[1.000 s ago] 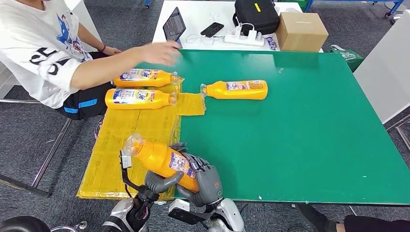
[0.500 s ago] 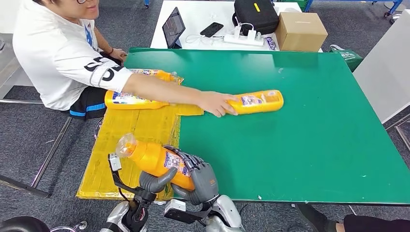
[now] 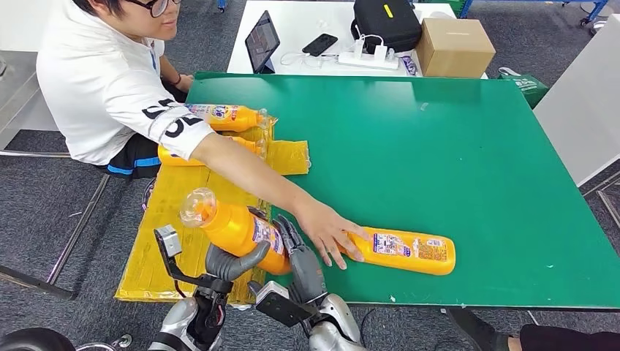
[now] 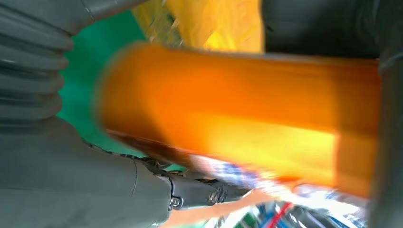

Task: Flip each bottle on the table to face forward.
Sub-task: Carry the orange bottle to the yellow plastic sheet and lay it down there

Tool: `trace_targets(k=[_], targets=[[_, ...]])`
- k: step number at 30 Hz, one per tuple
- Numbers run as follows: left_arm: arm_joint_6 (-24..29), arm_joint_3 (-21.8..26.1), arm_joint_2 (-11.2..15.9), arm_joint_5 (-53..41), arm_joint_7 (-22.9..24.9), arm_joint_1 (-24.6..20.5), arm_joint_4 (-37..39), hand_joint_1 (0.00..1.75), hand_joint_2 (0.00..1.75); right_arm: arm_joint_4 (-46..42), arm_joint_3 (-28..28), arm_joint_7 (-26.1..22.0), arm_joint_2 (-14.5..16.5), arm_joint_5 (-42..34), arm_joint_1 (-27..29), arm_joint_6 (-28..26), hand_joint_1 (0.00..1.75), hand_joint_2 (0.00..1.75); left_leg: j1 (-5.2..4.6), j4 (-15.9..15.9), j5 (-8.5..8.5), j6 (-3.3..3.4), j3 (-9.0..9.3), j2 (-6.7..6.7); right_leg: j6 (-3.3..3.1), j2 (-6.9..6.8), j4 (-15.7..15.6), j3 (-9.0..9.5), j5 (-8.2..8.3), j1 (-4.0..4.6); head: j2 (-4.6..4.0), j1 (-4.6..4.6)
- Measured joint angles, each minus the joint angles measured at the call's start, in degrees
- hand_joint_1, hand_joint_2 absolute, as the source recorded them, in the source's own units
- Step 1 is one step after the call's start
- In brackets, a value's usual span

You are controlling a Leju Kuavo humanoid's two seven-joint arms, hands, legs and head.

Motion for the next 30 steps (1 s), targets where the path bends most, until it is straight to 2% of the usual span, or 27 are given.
trace_targets(k=[3, 9, 15, 18, 22, 24, 30], targets=[[4.56, 1.01, -0.21, -3.82, -1.39, -0.51, -2.44, 1.75, 1.75, -5.98, 0.19, 1.25, -0.92, -2.82, 2.16, 1.74, 0.0, 0.0, 0.0, 0.0, 0.0, 0.0, -0.01, -0.01, 0.0, 0.0, 0.0, 0.0, 0.0, 0.0, 0.0, 0.0], [8.66, 2.27, -0.52, -7.27, -2.94, -1.1, -5.2, 1.75, 1.75, -13.71, 0.25, 1.36, -1.96, -5.48, 4.77, 2.48, 0.0, 0.0, 0.0, 0.0, 0.0, 0.0, -0.01, -0.01, 0.0, 0.0, 0.0, 0.01, 0.0, 0.0, 0.0, 0.01], [19.41, 4.74, -0.57, -15.96, -6.56, -2.33, -7.66, 1.75, 1.75, -22.64, -0.12, 0.45, -2.96, -10.19, 7.18, 2.83, 0.0, 0.0, 0.0, 0.0, 0.0, 0.0, -0.01, -0.01, 0.0, 0.0, 0.0, 0.01, 0.0, 0.0, 0.0, 0.0], [28.62, 6.21, -0.31, -26.4, -8.66, -3.59, -8.75, 1.75, 1.75, -28.33, -0.74, -1.33, -3.38, -13.46, 8.5, 1.15, 0.0, 0.0, 0.0, 0.0, 0.01, 0.0, -0.02, -0.02, 0.0, -0.01, 0.01, 0.01, 0.0, 0.0, 0.0, 0.0], [41.36, 7.74, 1.3, -49.76, -6.52, -7.01, -7.49, 1.75, 1.75, -38.08, -1.31, -2.09, -4.07, -17.89, 9.16, -7.01, 0.0, 0.0, 0.0, 0.0, 0.02, -0.01, 0.0, -0.05, 0.0, -0.01, 0.01, 0.02, 0.01, 0.0, 0.0, -0.01], [44.39, 8.22, 2.22, -57.38, -5.03, -8.87, -4.88, 1.75, 1.75, -42.39, -2.06, -2.2, -4.17, -18.39, 9.24, -9.75, 0.0, 0.0, 0.0, 0.0, 0.03, -0.01, 0.01, -0.04, 0.0, -0.01, 0.01, 0.04, 0.02, 0.0, 0.0, 0.01], [48.6, 8.8, 4.29, -73.37, 0.1, -14.6, 6.63, 1.75, 1.75, -49.73, -4.32, -2.26, -4.09, -17.62, 9.61, -10.67, 0.0, 0.0, 0.0, 0.01, 0.05, -0.01, 0.04, -0.08, 0.0, 0.02, 0.01, 0.06, 0.04, 0.0, 0.0, 0.01]])
